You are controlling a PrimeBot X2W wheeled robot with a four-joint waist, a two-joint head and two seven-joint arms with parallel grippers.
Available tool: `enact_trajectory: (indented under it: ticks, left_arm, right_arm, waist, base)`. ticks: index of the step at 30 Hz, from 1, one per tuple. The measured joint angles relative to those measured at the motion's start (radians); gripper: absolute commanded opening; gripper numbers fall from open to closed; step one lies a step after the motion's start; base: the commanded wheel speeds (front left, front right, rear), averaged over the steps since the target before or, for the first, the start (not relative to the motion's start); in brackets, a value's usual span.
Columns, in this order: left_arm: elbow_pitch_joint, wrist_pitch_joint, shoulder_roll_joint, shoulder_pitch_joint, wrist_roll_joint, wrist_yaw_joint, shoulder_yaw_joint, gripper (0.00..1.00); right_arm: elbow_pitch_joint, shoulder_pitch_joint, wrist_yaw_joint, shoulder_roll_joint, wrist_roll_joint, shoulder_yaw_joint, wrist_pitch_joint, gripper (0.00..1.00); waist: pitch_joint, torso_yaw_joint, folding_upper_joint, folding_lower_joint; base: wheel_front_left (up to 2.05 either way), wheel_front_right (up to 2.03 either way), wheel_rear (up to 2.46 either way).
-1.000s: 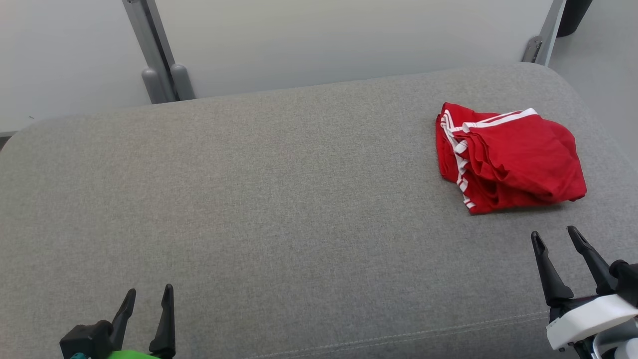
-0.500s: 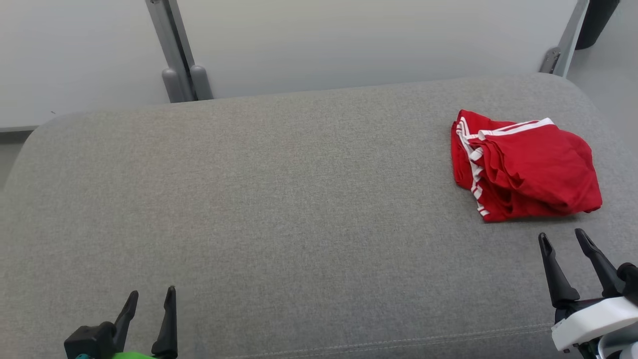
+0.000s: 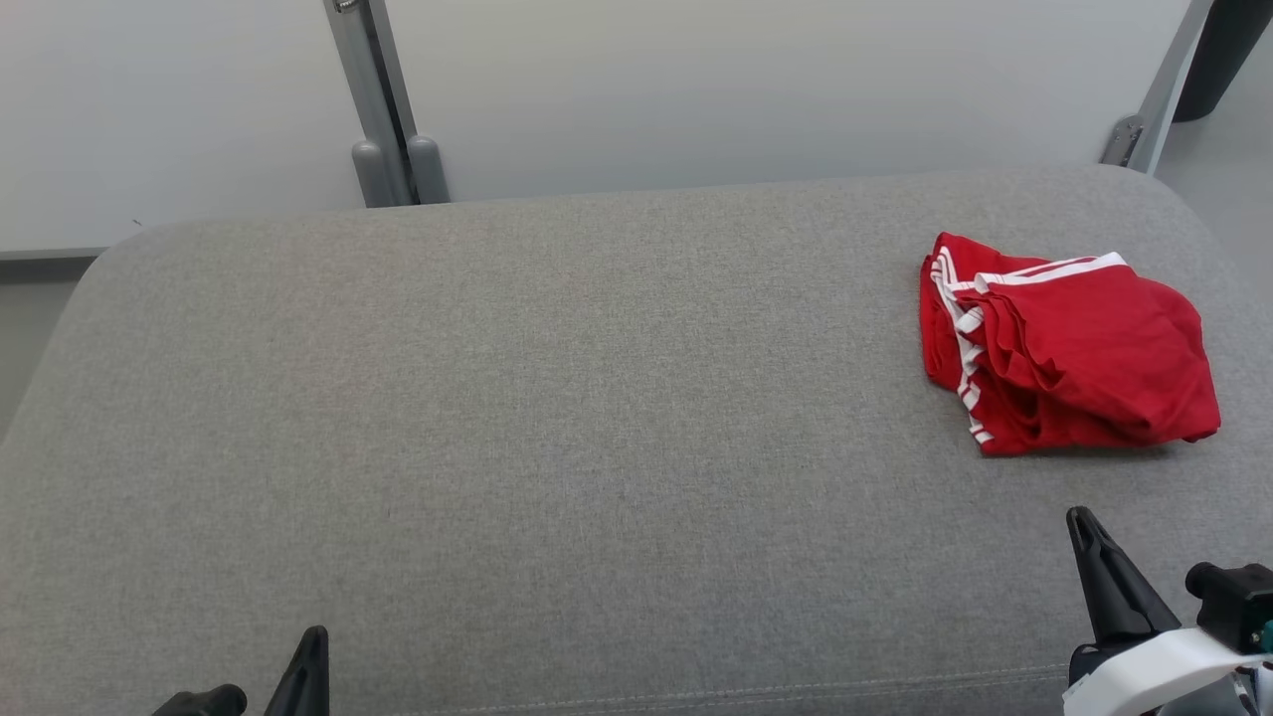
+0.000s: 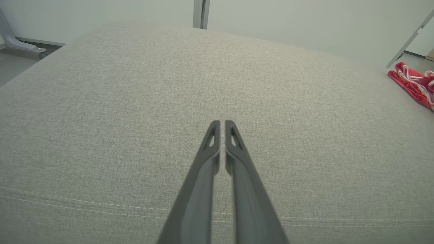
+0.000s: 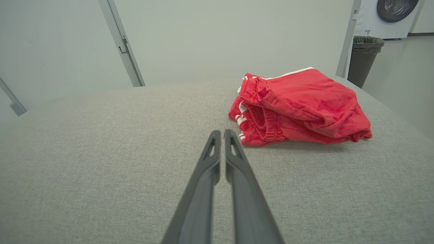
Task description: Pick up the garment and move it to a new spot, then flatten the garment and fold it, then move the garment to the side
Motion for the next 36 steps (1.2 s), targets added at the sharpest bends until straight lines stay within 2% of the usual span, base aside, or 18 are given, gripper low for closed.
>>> enact_trajectory:
  ticks: [7,16,36]
  left_arm:
    - [0.018,0.015,-0.015,0.006,-0.042,0.000,0.007,0.00]
    - [0.020,0.060,-0.027,0.001,-0.183,-0.009,0.038,0.00]
    - [0.026,0.134,-0.052,-0.054,-0.405,-0.034,0.099,0.00]
  right_arm:
    - [0.015,0.013,0.000,0.027,0.034,0.000,0.010,0.00]
    - [0.020,0.000,0.004,0.054,0.210,-0.029,0.054,0.00]
    - [0.040,-0.053,0.014,0.100,0.460,-0.087,0.132,0.00]
  waist:
    - [0.002,-0.002,0.0000,0.0000]
    - [0.009,-0.008,0.0000,0.0000]
    - [0.019,-0.018,0.0001,-0.0001]
  base:
    - [0.00,0.00,0.00]
    - [0.00,0.00,0.00]
    - [0.00,0.00,0.00]
